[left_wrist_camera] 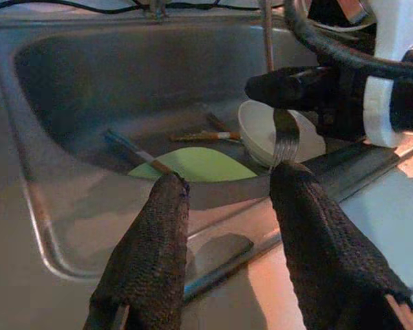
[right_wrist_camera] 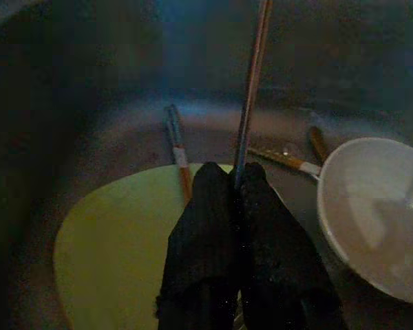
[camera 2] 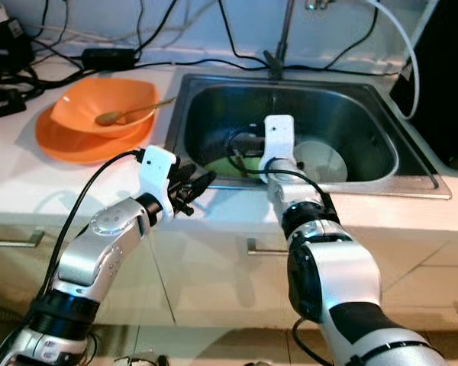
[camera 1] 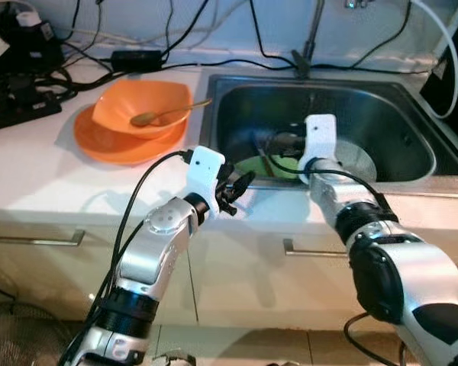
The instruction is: Kitchen organization
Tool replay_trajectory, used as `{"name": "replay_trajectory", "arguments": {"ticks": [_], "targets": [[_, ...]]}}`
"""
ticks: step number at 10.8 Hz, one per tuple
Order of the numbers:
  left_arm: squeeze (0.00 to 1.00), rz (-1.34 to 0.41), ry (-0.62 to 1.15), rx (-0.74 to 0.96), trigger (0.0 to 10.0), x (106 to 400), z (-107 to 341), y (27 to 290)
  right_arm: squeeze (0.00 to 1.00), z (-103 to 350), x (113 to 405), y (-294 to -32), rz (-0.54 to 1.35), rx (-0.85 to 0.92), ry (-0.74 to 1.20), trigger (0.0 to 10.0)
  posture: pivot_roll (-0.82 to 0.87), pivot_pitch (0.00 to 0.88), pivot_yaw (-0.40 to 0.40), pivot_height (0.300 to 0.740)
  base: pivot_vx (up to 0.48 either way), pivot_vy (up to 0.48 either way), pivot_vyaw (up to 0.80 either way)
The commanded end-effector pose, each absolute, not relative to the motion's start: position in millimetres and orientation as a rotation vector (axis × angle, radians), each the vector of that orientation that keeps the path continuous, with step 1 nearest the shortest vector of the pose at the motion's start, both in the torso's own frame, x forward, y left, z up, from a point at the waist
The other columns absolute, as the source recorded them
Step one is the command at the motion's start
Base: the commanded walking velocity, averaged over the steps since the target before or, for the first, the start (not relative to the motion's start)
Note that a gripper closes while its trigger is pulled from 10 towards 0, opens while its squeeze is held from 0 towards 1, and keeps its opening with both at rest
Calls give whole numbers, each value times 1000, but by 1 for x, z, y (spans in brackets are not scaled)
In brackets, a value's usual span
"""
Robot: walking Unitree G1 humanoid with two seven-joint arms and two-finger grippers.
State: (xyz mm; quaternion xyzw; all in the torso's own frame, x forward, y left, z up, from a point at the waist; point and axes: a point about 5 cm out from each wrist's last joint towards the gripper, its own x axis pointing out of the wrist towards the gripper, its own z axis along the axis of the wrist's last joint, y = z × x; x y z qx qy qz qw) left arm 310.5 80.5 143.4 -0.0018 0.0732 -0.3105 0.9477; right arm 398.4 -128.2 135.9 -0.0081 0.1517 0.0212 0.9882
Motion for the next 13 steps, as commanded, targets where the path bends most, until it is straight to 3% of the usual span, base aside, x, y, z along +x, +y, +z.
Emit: {"name": "replay_trajectory", "arguments": {"ticks": [1,2,3,4,5,7,10,13], "targets": [[0,-632,177,17,10000,306,140,79,16,139,400,-126,66,-36,320,10000,196,0,-63,740,0,0,0],[0,-633,179,18,10000,306,140,79,890,138,400,-125,70,-37,324,10000,196,0,-63,740,0,0,0],[0,-635,183,18,10000,304,140,78,1000,136,399,-125,71,-36,331,10000,201,0,-63,740,0,0,0],[0,-638,189,19,10000,303,139,77,933,135,398,-125,69,-45,333,10000,199,0,-62,740,0,0,0],[0,-638,190,20,10000,303,140,77,0,136,398,-125,68,-46,329,10000,194,0,-60,740,0,0,0],[0,-632,178,30,10000,304,140,76,0,141,400,-127,57,-49,284,10000,185,0,-54,740,0,0,0],[0,-522,42,55,10000,317,153,79,0,182,405,-119,121,-32,-70,10000,145,0,-37,740,0,0,0],[0,-465,-27,68,10000,322,156,79,0,181,390,-124,116,-22,-244,10000,93,0,-20,740,0,0,0]]}}
